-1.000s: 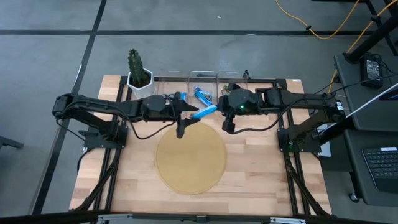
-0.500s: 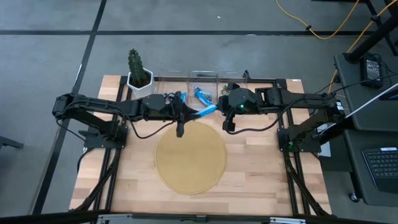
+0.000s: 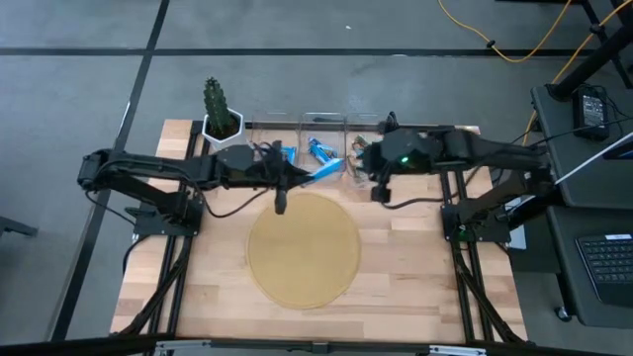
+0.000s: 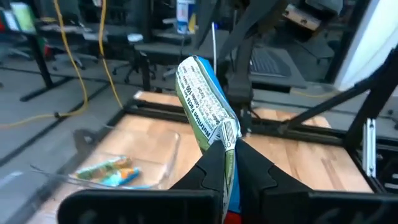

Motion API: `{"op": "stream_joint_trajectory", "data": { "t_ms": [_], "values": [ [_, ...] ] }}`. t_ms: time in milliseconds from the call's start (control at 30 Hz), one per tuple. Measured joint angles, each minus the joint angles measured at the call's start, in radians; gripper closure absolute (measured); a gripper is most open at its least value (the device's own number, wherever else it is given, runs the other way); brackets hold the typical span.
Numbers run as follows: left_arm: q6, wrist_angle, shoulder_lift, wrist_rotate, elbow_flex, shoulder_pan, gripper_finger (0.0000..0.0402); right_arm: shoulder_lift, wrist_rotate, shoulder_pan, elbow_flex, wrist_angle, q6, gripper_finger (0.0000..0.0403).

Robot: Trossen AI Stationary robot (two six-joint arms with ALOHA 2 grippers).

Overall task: Pick and place Granola Bars by type
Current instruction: Put the red granola bar into the left transparent bin

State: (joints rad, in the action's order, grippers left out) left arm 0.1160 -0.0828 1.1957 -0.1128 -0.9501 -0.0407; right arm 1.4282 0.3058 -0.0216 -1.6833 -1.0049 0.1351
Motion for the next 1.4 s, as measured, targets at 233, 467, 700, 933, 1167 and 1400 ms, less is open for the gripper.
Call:
{"op": "stream_joint_trajectory", "data": {
  "t_ms": [233,467,700,933,1167,1400],
  "values": [
    [-0.024,0.117,-0.165,-0.088,0.000,0.002,0.0394,-0.031,0.103,-0.001,-0.147,-0.181,-0.103,0.0273],
    [-0.016,0.304,-0.300,-0.218,-0.018,0.026,0.0395,-0.158,0.249,-0.016,-0.035,-0.173,-0.161,0.0279],
    [-0.068,0.663,-0.271,-0.268,-0.315,-0.029,0.0395,-0.281,0.138,-0.015,0.184,-0.017,-0.132,0.0291],
    [-0.088,0.881,-0.174,-0.270,-0.524,-0.130,0.0395,-0.306,0.085,-0.015,0.297,0.142,-0.070,0.0291],
    [-0.122,0.911,-0.109,-0.263,-0.530,-0.365,0.0393,-0.306,0.085,-0.016,0.316,0.142,-0.026,0.0292],
    [-0.116,0.911,-0.017,-0.098,-0.530,-0.554,0.0391,-0.306,0.085,-0.016,0.316,0.142,0.009,0.0292]
  ]
}}
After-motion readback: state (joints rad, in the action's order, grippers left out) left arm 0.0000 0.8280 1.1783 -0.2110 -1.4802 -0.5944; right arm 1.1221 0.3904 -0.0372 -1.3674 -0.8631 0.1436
